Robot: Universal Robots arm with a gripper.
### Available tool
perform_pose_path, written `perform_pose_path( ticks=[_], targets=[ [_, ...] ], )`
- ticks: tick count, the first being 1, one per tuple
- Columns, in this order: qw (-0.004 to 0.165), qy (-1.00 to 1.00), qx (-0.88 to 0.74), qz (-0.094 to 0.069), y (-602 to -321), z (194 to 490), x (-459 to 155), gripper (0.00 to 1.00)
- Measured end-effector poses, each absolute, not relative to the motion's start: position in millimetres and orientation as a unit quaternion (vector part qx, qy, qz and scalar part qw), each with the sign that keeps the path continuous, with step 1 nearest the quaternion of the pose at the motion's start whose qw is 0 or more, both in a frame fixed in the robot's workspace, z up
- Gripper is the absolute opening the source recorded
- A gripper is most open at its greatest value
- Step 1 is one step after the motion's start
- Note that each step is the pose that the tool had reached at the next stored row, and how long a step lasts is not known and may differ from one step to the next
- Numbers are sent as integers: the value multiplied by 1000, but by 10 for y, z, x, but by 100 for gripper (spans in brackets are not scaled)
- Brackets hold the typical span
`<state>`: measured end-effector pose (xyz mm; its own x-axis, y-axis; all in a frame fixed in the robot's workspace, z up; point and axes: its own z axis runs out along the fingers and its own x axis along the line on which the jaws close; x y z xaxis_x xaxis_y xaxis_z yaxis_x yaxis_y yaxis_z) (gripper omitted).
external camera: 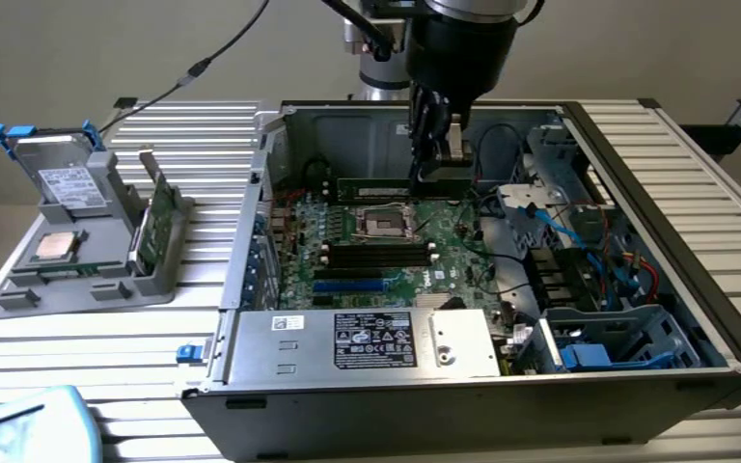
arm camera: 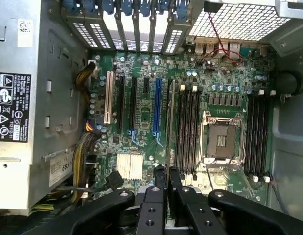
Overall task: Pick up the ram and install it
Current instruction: 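Pick up the ram and move it above insertion slot, then insert the ram into the slot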
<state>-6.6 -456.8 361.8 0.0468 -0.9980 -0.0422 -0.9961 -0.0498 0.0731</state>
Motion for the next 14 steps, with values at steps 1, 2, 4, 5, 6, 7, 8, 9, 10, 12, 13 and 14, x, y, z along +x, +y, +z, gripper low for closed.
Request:
perform_pose_path(
  ticks=[1, 2, 4, 5, 6, 7, 8, 9, 10, 12, 13, 14],
  targets=[
    [12, -690, 723, -41, -4551, 3600, -66, 14],
    [12, -690, 723, -41, -4534, 3581, -66, 14],
    [13, -691, 722, -42, -4503, 3546, -66, 14],
    [14, -691, 721, -42, -4487, 3527, -66, 14],
    [14, -692, 721, -43, -4472, 3509, -66, 14],
    [15, -692, 721, -44, -4457, 3491, -66, 14],
    [15, -692, 720, -44, -4444, 3473, -66, 14],
    [16, -692, 720, -45, -4436, 3454, -65, 14],
    [17, -692, 720, -46, -4430, 3438, -65, 14],
    [17, -692, 720, -46, -4421, 3401, -66, 14],
    [17, -692, 720, -46, -4416, 3383, -66, 14],
    [18, -692, 720, -46, -4412, 3366, -66, 14]
  ],
)
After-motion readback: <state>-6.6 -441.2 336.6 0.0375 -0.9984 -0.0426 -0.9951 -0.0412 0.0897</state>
